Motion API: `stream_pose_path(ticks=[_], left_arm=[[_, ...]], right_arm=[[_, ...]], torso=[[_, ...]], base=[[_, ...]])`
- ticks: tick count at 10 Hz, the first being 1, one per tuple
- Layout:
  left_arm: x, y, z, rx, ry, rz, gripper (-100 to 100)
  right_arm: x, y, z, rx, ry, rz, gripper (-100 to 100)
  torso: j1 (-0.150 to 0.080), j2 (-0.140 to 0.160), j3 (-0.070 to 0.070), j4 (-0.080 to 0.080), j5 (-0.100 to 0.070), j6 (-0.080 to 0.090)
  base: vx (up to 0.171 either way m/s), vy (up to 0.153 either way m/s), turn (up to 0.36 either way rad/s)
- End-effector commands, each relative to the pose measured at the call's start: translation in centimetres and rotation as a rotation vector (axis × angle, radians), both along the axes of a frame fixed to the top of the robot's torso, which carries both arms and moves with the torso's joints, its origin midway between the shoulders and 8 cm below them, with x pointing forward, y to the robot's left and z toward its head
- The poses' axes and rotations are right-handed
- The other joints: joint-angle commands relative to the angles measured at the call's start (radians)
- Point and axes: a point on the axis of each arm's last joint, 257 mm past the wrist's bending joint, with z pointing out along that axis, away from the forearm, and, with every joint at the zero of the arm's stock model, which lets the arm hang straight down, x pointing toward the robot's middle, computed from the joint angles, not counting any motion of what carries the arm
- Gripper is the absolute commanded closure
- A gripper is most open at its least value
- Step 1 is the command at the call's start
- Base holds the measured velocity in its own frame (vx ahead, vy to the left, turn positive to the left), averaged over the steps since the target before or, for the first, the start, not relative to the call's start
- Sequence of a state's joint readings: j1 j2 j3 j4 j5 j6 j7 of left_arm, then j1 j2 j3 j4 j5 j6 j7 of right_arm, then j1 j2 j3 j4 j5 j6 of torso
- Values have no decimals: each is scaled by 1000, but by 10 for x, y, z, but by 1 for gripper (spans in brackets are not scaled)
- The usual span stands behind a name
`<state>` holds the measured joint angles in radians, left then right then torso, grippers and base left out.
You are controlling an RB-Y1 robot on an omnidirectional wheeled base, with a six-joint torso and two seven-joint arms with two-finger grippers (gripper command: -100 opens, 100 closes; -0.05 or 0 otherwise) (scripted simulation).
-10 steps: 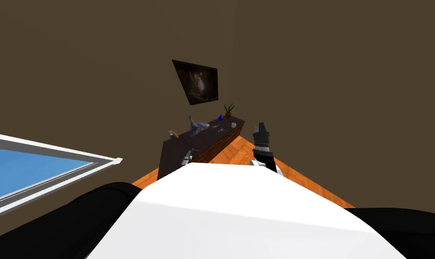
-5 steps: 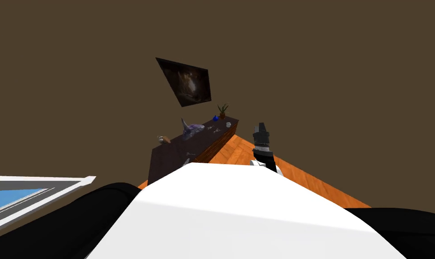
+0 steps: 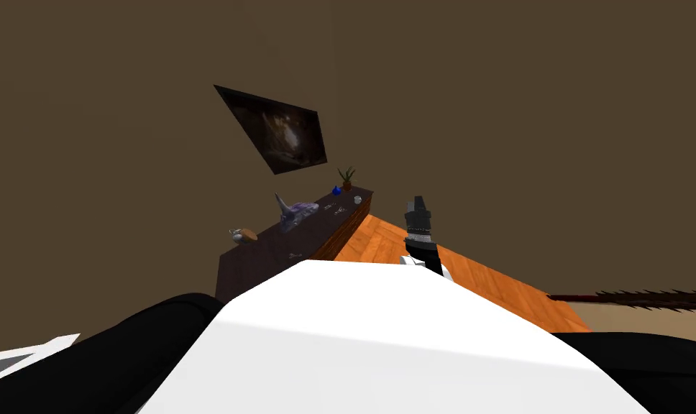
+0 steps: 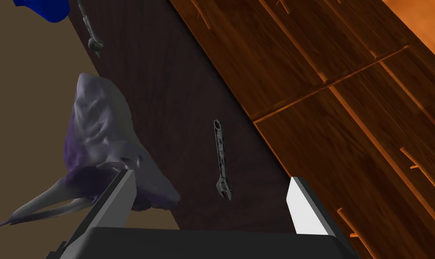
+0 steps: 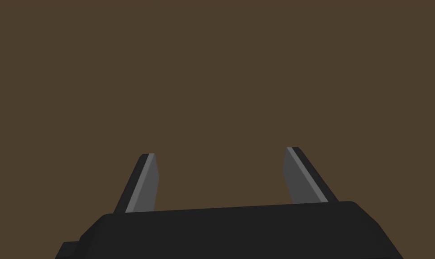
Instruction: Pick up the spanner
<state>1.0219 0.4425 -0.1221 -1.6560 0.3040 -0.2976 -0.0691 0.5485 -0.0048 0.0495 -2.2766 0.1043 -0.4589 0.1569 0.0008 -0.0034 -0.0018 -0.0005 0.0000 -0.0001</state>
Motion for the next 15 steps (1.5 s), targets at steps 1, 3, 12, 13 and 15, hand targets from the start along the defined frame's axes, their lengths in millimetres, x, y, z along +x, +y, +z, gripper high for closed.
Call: stream_pose_path(ticks=[1, 3, 12, 13, 15], left_arm=[[-24, 9, -13, -8, 60, 21, -100], [-56, 18, -30, -23, 140, 52, -100], [-211, 63, -79, -70, 498, 227, -100], [-238, 71, -82, -74, 559, 264, -100], [-283, 85, -86, -85, 659, 333, -100]], right_arm=[[0, 0, 0, 0, 0, 0, 0], [0, 0, 0, 0, 0, 0, 0], [0, 0, 0, 0, 0, 0, 0], [0, 0, 0, 0, 0, 0, 0], [0, 0, 0, 0, 0, 0, 0]], torso=[[0, 0, 0, 0, 0, 0], [1, 0, 0, 0, 0, 0], [1, 0, 0, 0, 0, -1], [1, -1, -1, 0, 0, 0], [4, -4, -3, -1, 1, 0]], base=[[49, 6, -217], [55, 11, -234], [60, 19, -230], [100, 37, -403], [120, 88, -389]])
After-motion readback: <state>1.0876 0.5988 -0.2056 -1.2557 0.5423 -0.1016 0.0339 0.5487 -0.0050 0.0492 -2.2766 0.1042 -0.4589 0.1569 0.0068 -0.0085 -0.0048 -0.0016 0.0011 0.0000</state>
